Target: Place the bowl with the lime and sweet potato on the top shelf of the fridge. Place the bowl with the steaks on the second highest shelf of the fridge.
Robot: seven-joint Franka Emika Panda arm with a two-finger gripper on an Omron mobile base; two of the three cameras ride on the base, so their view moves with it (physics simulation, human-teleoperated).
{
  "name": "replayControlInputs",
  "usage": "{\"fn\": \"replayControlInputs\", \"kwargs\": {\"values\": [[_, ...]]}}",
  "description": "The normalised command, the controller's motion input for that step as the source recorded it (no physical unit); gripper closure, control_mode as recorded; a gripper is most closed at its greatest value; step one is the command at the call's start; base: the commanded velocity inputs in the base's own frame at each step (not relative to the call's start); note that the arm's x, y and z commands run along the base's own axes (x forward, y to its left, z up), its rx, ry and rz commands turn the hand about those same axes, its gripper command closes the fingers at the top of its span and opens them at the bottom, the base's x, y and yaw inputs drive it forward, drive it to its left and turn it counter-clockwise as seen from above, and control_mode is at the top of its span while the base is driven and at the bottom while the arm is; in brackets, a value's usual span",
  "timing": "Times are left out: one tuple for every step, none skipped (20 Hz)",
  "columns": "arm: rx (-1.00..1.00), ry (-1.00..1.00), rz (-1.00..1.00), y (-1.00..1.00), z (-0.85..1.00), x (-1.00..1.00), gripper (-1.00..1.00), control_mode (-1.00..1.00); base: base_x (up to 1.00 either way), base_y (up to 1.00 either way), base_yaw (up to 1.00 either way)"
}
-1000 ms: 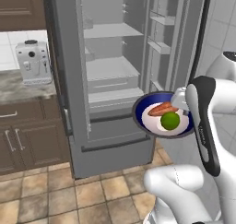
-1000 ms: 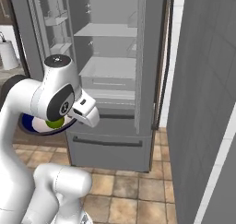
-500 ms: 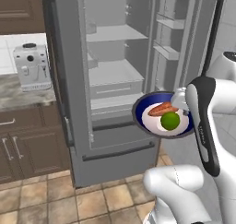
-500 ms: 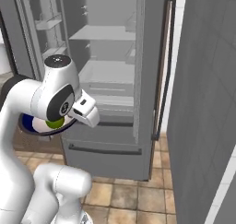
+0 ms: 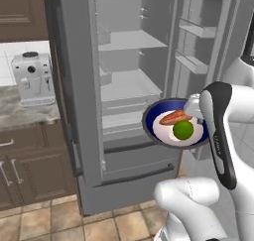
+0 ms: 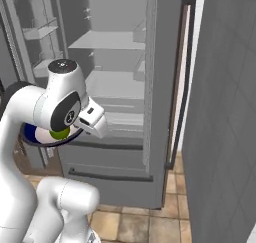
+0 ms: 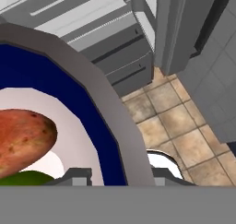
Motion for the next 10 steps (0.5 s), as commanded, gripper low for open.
{"fn": "replayControlInputs", "kwargs": {"values": [[0.0, 0.0, 0.0, 0.0, 0.0, 0.0, 1.0, 1.0, 0.56, 0.08, 0.0], [0.0, 0.0, 0.0, 0.0, 0.0, 0.0, 1.0, 1.0, 0.55, 0.1, 0.0], [0.0, 0.0, 0.0, 0.0, 0.0, 0.0, 1.0, 1.0, 0.56, 0.14, 0.0], [0.0, 0.0, 0.0, 0.0, 0.0, 0.0, 1.0, 1.0, 0.54, 0.17, 0.0], [0.0, 0.0, 0.0, 0.0, 0.0, 0.0, 1.0, 1.0, 0.53, 0.18, 0.0], [0.0, 0.0, 0.0, 0.0, 0.0, 0.0, 1.0, 1.0, 0.53, 0.18, 0.0], [0.0, 0.0, 0.0, 0.0, 0.0, 0.0, 1.0, 1.0, 0.52, 0.2, -0.01], [0.0, 0.0, 0.0, 0.0, 0.0, 0.0, 1.0, 1.0, 0.54, 0.19, -0.01], [0.0, 0.0, 0.0, 0.0, 0.0, 0.0, 1.0, 1.0, 0.54, 0.19, -0.01], [0.0, 0.0, 0.0, 0.0, 0.0, 0.0, 1.0, 1.0, 0.53, 0.17, -0.01]]}}
